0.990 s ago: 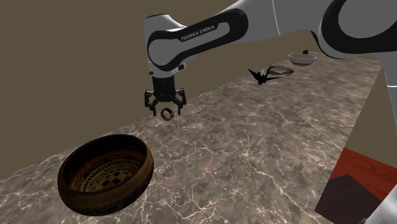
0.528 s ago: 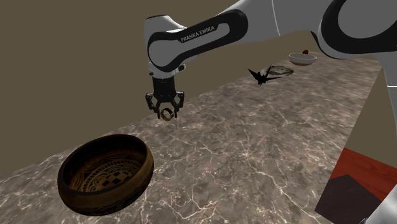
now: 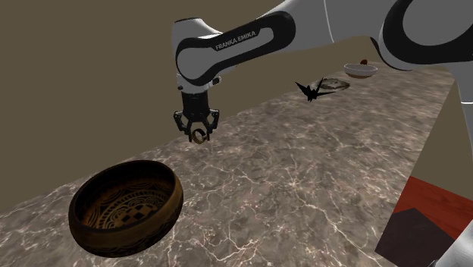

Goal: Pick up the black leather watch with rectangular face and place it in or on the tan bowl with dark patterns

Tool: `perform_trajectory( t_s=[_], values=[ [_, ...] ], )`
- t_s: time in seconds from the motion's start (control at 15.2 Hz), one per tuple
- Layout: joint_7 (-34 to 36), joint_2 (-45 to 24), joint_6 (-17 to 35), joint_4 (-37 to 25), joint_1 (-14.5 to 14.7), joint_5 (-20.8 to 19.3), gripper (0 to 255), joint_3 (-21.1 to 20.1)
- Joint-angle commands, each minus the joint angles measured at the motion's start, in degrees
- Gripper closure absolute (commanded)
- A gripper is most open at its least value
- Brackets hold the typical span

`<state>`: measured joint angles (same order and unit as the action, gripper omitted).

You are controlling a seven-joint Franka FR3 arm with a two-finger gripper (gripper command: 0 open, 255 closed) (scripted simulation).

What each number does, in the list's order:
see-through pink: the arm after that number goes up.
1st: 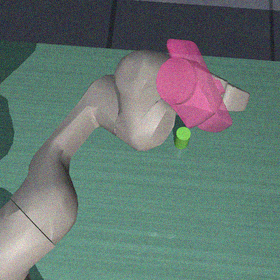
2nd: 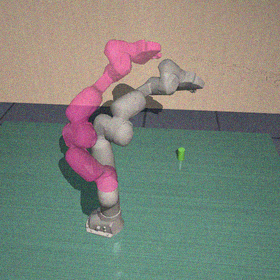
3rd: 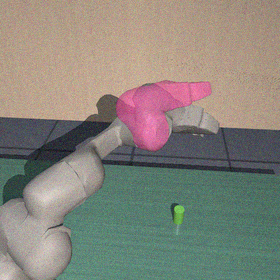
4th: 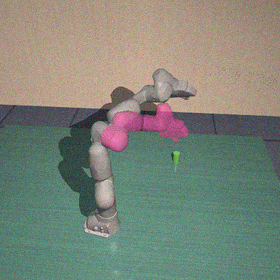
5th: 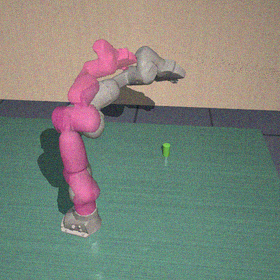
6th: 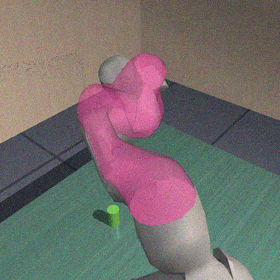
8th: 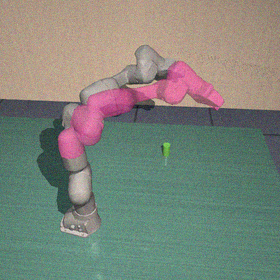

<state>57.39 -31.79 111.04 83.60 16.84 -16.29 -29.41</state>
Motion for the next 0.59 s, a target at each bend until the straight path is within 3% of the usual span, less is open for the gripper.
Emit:
perform_trajectory(
  t_s=[0.0,0.53],
  values=[
    [0.0,0.0,0.0,0.0,0.0,0.0,255,0.0],
    [-0.7,1.3,-5.4,-4.3,0.2,0.9,255,-0.5]
  ],
)
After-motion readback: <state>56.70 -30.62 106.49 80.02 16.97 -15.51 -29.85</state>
